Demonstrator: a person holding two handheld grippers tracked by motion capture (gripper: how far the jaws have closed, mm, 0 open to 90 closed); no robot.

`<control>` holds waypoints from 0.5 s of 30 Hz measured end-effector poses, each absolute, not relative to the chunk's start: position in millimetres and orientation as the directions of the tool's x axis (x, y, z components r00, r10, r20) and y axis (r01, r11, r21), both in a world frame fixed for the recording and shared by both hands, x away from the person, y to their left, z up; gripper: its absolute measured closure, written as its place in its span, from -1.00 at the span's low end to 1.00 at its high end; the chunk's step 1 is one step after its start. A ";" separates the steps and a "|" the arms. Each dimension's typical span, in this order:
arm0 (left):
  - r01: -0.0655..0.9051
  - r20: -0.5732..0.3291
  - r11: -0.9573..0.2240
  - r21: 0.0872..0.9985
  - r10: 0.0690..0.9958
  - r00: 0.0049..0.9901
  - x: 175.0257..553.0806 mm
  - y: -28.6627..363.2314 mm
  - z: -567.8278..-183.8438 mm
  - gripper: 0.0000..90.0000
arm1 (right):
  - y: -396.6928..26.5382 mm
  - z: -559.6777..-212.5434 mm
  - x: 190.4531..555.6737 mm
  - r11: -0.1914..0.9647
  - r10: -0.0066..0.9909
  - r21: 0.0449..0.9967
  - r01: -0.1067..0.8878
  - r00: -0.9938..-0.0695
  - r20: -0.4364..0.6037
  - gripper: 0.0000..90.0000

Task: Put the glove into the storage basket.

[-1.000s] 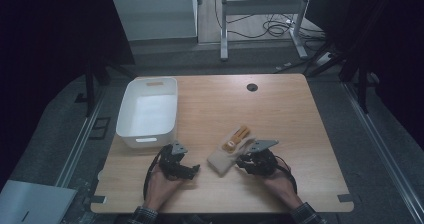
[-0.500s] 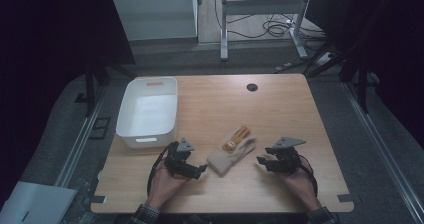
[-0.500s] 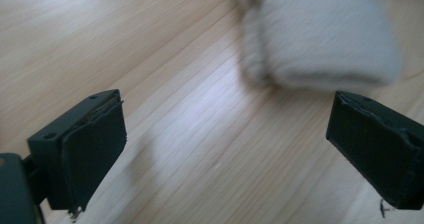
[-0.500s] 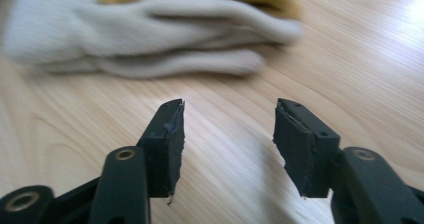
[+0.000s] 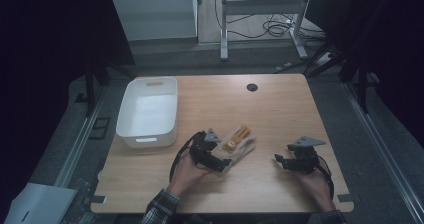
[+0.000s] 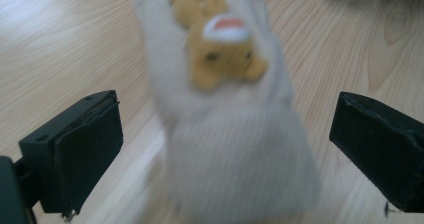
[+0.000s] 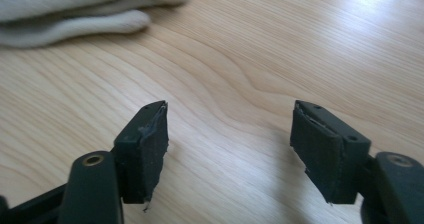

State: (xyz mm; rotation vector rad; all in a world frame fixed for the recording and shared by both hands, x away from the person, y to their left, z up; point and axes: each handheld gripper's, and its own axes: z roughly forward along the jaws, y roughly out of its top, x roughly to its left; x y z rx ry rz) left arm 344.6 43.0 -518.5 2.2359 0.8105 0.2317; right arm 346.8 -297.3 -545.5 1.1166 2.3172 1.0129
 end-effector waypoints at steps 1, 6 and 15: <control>0.479 -0.070 -0.537 0.694 0.613 0.787 347.6 37.6 -519.0 -0.98 | -299.4 -546.4 347.1 0.427 0.792 0.740 0.520 -0.610 -0.028 -0.34; 0.490 -0.031 -0.563 0.666 0.635 0.772 363.2 14.6 -526.9 -0.97 | -304.4 -548.4 347.1 0.423 0.798 0.739 0.524 -0.603 -0.029 -0.36; 0.523 -0.017 -0.613 0.593 0.639 0.769 379.0 -4.9 -549.4 -0.93 | -302.7 -548.8 346.8 0.436 0.795 0.735 0.520 -0.605 -0.044 -0.41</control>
